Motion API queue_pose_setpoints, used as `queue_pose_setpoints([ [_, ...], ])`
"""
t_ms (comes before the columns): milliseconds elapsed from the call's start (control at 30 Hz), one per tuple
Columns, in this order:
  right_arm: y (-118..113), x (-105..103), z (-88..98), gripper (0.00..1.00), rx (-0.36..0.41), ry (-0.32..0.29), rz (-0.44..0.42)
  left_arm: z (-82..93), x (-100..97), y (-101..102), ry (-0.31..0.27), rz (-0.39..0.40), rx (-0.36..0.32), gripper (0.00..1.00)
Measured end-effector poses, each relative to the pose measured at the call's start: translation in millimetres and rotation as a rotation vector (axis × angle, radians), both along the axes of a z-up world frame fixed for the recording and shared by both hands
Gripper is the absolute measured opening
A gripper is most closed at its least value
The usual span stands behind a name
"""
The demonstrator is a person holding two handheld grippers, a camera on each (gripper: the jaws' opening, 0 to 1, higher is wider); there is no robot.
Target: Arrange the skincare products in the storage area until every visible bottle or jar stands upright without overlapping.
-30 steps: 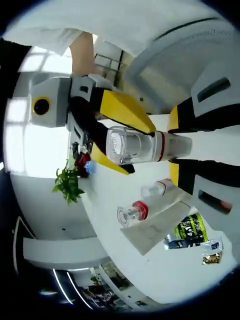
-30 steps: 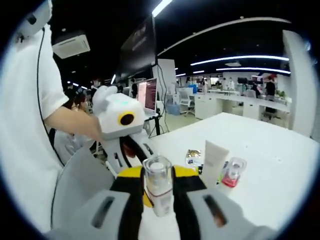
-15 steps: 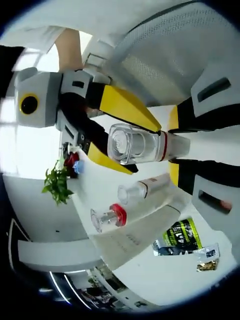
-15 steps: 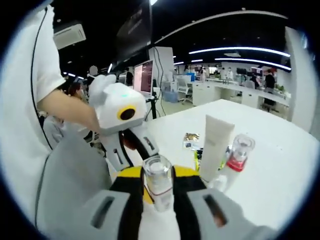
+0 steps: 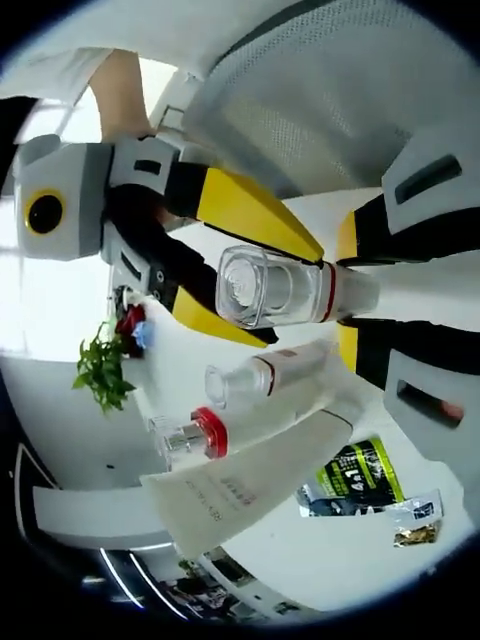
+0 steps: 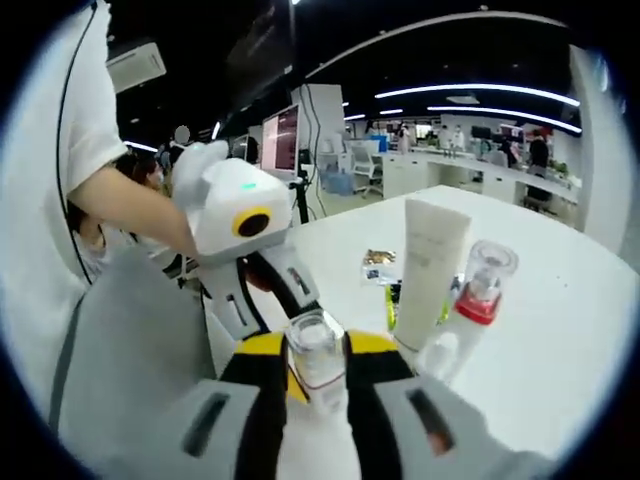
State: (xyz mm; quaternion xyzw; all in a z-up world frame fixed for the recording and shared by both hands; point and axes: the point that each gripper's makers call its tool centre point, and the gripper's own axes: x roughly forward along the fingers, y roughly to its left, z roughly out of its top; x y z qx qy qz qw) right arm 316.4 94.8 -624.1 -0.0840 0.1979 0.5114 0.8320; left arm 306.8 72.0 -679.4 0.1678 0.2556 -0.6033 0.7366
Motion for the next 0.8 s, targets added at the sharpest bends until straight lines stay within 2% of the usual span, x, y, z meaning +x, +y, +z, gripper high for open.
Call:
queue_pose_setpoints([
  [800,-1.4,6.9,-19.5,0.22,-0.031,0.012,-0.014,-21.4,9.5,1.6,-0.005,-0.019,0.018,0.17],
])
